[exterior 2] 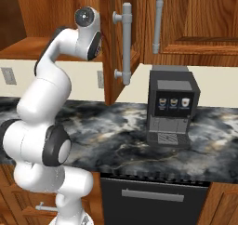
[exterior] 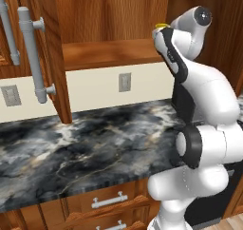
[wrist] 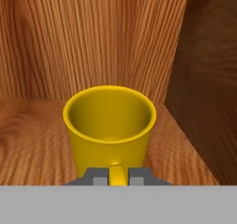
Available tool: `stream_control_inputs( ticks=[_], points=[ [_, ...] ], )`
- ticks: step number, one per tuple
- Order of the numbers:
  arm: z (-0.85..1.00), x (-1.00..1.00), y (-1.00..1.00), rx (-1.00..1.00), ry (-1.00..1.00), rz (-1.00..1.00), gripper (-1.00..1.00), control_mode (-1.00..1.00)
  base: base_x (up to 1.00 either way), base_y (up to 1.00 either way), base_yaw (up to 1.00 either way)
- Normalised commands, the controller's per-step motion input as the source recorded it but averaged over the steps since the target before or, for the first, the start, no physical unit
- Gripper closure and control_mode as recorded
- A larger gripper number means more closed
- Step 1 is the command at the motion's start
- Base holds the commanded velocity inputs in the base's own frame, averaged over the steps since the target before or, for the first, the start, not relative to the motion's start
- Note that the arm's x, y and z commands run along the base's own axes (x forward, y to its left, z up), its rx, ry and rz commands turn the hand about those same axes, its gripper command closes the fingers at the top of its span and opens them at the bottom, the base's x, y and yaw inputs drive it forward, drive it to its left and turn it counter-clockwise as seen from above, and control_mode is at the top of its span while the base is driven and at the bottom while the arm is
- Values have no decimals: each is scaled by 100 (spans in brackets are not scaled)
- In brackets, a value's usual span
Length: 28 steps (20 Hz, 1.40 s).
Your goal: Open the cabinet directly in front. Then move the beer and the mug to the dining counter with the candle on it.
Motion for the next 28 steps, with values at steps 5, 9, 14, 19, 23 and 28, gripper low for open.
stream_control_inputs(
  ticks=[5, 9, 14, 19, 23, 28],
  points=[
    [0, -100, 55, 0, 0, 0, 100, -100, 0, 0, 0],
    [0, -100, 52, 0, -2, 0, 100, -100, 0, 0, 0],
    [-5, -100, 46, 0, 0, 0, 100, -100, 0, 0, 0],
    [-26, -100, 16, 4, 4, 0, 100, -100, 0, 0, 0],
    [-27, -100, 1, 6, 4, 0, 100, -100, 0, 0, 0],
    [-15, -100, 0, 2, -1, -4, 100, -100, 0, 0, 0]
  ],
)
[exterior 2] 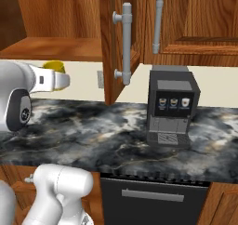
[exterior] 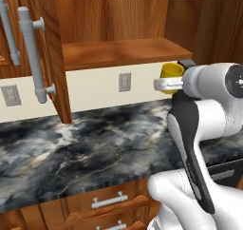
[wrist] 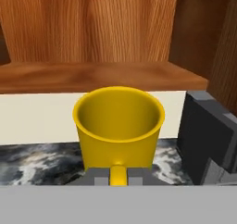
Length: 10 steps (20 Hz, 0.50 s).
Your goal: Open the cabinet directly in front. Then move the beer and the mug to the dining counter with the candle on it.
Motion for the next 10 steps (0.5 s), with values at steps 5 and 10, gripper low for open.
stream_control_inputs(
  ticks=[5, 10],
  points=[
    [0, -95, 0, 0, -16, -4, 100, -100, 0, 0, 0],
    [0, -5, 0, 0, -1, 0, 100, 100, -12, 0, 0]
  ],
)
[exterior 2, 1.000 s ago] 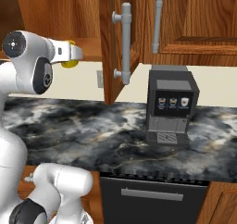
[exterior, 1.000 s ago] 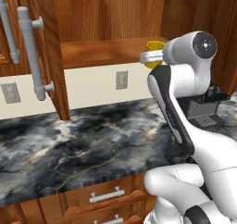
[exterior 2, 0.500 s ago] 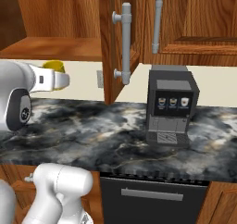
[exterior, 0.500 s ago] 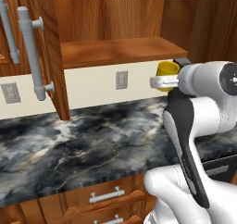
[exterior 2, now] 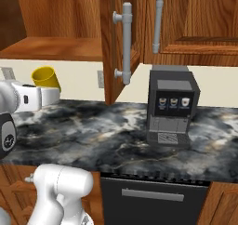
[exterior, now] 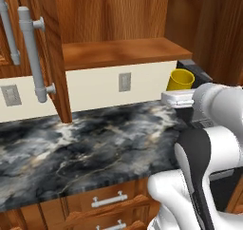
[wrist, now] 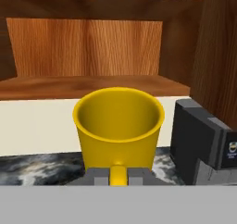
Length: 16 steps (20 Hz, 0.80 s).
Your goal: Open the cabinet directly in front. Then move the beer and the mug to the dining counter with the candle on it.
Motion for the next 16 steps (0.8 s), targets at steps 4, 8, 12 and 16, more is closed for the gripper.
stream_control_inputs(
  ticks=[4, 8, 12, 16],
  points=[
    [0, 0, 0, 0, 0, 0, 100, 100, -70, 38, 0],
    [0, 0, 0, 0, 0, 0, 100, 100, -73, 93, -5],
    [0, 0, 0, 0, 0, 0, 100, 100, -62, 100, -31],
    [0, 0, 0, 0, 0, 0, 100, 100, -46, 85, -64]
  ],
)
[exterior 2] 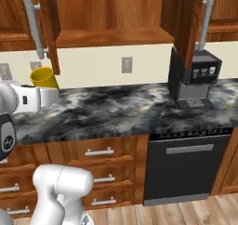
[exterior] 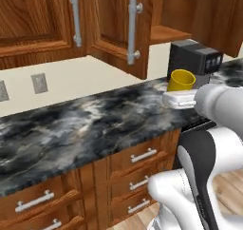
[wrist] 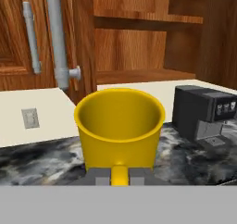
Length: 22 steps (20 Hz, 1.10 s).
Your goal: Open the cabinet directly in front. Then move the beer and the mug to the dining counter with the candle on it.
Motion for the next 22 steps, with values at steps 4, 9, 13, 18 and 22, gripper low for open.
stream_control_inputs(
  ticks=[4, 9, 13, 18, 22],
  points=[
    [0, 0, 0, 0, 0, 0, 100, 100, -32, 33, -86],
    [0, 0, 0, 0, 0, 0, 100, 100, -53, 26, -83],
    [0, 0, 0, 0, 0, 0, 100, 100, -100, 8, -62],
    [0, 0, 0, 0, 0, 0, 100, 100, -99, 16, -65],
    [0, 0, 0, 0, 0, 0, 100, 100, -92, 21, -71]
  ],
)
